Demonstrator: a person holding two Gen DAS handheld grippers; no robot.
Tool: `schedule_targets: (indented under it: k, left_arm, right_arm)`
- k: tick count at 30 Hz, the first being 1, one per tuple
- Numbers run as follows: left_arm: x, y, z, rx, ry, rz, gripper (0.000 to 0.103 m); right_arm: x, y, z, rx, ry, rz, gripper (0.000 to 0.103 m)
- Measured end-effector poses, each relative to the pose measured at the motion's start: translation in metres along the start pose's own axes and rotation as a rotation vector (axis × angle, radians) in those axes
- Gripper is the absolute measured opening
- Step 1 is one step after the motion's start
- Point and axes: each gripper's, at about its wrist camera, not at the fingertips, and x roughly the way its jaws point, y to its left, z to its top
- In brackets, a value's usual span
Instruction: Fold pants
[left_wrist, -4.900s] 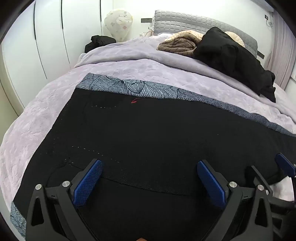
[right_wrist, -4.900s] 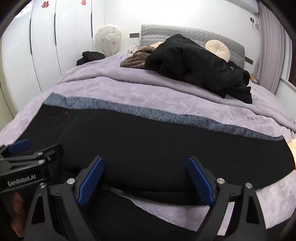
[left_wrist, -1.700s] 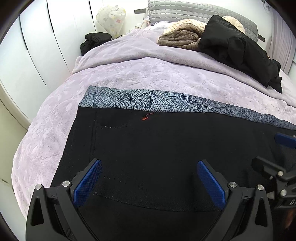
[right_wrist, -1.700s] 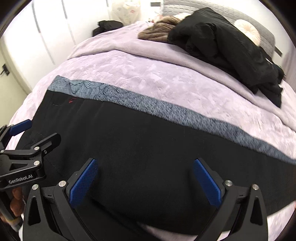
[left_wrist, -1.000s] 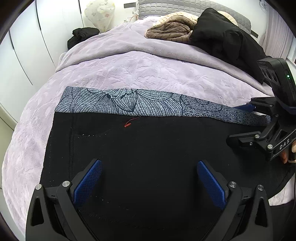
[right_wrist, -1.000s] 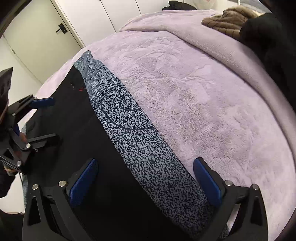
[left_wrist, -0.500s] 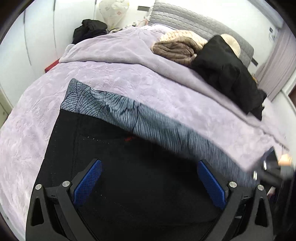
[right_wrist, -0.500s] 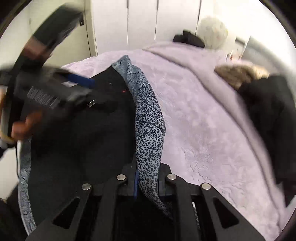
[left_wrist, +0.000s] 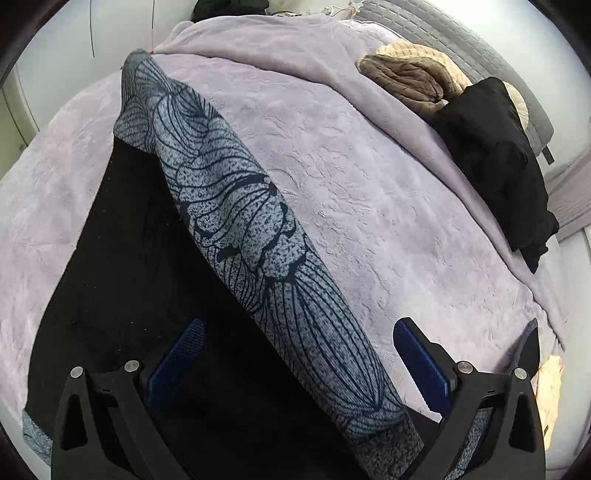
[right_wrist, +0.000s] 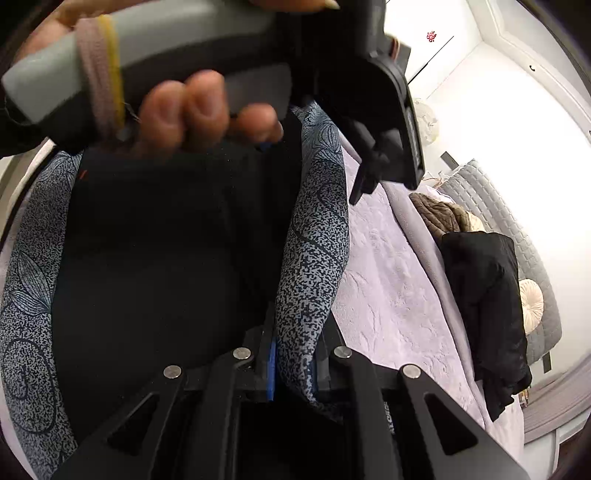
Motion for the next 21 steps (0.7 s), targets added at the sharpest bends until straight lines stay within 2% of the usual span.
schedule_targets:
  k: [1,3,4,6,9,12,14,17,21]
  left_arm:
    - [0.003,0.003,-0.001,-0.019,-0.001,0.006,0.095]
    - [0.009,0.009,-0.004,-0.035,0.041,-0.038,0.028]
    - [0.009,0.013,-0.008,-0.058,0.067,-0.098,0.021]
    - [-0.004,0.019,-0.016,-0.085,0.032,-0.119,0.020]
    - [-0.042,0.020,-0.041,-0.059,-0.077,-0.095,0.020]
    - [-0.086,0.023,-0.077,-0.032,-0.196,-0.094,0.020]
    - [-0.107,0.031,-0.105,-0.041,-0.236,-0.105,0.021]
    - [-0.112,0.054,-0.142,-0.078,-0.225,-0.130,0.021]
    - [-0.083,0.088,-0.180,-0.161,-0.161,-0.165,0.021]
  right_arm:
    - [0.002,0.000,0.002,0.006,0.001,0.000,0.014]
    - [0.002,-0.002,0.005,0.024,-0.001,0.002,0.014]
    - [-0.001,-0.005,0.005,0.031,-0.008,-0.001,0.014]
    - [-0.006,-0.009,0.006,0.037,-0.022,-0.004,0.014]
    - [-0.021,-0.008,0.007,0.035,-0.050,-0.023,0.014]
    - [-0.048,-0.004,0.004,0.036,-0.091,-0.036,0.014]
    - [-0.069,0.005,0.000,0.026,-0.119,-0.044,0.014]
    - [-0.082,0.023,-0.009,-0.011,-0.120,-0.029,0.014]
    - [-0.070,0.063,-0.028,-0.084,-0.060,0.027,0.014]
